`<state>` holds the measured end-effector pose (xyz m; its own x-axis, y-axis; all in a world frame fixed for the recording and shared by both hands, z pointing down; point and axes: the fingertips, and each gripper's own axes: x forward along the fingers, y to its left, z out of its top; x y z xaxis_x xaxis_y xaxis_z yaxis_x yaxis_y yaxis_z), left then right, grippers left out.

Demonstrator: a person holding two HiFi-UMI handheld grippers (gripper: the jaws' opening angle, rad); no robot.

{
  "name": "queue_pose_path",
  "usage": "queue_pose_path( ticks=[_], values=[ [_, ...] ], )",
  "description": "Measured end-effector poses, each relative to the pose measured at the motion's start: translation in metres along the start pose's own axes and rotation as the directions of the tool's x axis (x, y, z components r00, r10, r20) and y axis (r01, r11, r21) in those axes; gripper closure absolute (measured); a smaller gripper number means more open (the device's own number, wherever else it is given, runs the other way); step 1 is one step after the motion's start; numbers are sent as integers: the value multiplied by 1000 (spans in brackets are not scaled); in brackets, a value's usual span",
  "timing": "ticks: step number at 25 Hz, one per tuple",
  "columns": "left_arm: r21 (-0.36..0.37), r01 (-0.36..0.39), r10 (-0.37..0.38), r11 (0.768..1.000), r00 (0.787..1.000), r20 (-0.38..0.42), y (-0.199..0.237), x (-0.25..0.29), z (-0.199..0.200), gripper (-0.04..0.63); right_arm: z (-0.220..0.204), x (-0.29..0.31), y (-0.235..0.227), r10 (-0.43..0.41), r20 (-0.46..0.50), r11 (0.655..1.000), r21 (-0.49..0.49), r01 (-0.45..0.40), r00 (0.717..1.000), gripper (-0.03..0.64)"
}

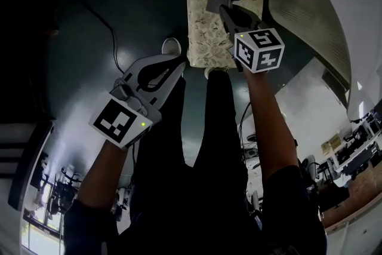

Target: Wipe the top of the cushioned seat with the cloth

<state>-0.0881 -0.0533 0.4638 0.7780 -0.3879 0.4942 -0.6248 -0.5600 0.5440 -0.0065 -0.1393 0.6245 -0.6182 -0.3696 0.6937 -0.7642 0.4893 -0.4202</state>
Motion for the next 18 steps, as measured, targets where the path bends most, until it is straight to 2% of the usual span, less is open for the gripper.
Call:
queue_pose_path(
  ticks=[6,10,14,18],
  values=[
    [-33,-54,55,998,998,13,17,-24,-15,588,-15,43,73,137,-47,990,-18,-138,989,584],
    [-57,-64,65,996,998,20,28,-50,-37,588,-33,67,122,190,-89,980,-39,-194,978,584],
    [-66,-56,57,996,998,13,21,-43,-45,588,-49,62,117,190,-116,980,-36,-195,975,584],
    [-65,-37,37,997,999,-3,10,-19,-50,588,-70,49,82,160,-140,986,-26,-165,977,584]
  ],
)
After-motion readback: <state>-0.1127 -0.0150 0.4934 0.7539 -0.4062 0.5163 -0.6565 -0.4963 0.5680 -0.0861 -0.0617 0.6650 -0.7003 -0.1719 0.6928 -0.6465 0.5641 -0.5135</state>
